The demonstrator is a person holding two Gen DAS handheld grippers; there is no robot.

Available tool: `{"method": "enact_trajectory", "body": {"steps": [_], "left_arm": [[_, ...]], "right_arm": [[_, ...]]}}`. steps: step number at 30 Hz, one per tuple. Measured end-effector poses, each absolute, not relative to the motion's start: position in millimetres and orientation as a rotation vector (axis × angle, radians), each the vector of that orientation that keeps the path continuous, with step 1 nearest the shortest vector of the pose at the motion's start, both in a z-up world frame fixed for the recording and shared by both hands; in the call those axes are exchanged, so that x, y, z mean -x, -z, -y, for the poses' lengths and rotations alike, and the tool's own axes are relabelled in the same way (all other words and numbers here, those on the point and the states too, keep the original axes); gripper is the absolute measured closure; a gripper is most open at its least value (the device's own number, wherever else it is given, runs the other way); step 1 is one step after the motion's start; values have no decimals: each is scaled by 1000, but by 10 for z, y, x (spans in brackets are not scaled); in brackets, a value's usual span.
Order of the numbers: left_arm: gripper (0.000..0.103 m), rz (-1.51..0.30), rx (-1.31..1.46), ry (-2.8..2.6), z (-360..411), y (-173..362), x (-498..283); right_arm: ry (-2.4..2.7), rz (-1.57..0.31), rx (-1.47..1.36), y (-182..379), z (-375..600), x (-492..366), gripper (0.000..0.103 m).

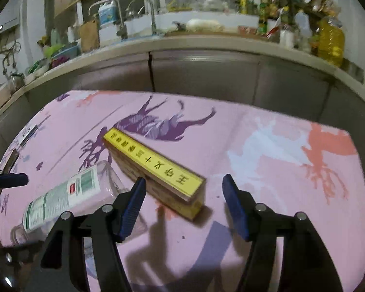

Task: Collect trash
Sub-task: 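Grasp the yellow box with the right tool while the left tool grasps the clear bottle, then carry the yellow box and clear bottle over the beige bin with both tools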

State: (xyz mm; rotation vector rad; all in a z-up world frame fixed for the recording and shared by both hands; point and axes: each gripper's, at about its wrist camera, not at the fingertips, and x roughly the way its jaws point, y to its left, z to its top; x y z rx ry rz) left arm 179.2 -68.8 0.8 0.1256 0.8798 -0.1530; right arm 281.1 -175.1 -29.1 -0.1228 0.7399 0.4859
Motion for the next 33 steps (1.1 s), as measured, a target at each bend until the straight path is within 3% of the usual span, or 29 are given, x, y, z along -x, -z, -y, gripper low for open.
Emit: {"method": "enact_trajectory", "body": {"steps": [2, 4, 17, 26, 33], "left_arm": [[10, -886, -124, 191, 771, 23, -1817], [42, -910, -114, 243, 827, 85, -1843], [45, -871, -131, 381, 1106, -115, -1526], [45, -832, -270, 761, 2805, -359, -1301], [44, -882, -358, 1052, 4473, -322, -1098]], "right_arm": [[-504, -752, 104, 307, 1746, -2801, 71], [-504, -754, 82, 312, 1774, -2728, 78], [-278, -623, -345, 208, 2720, -1320, 82], [157, -460, -455, 68, 4239, -43, 82], [464, -484, -491, 239, 5180, 627, 82]]}}
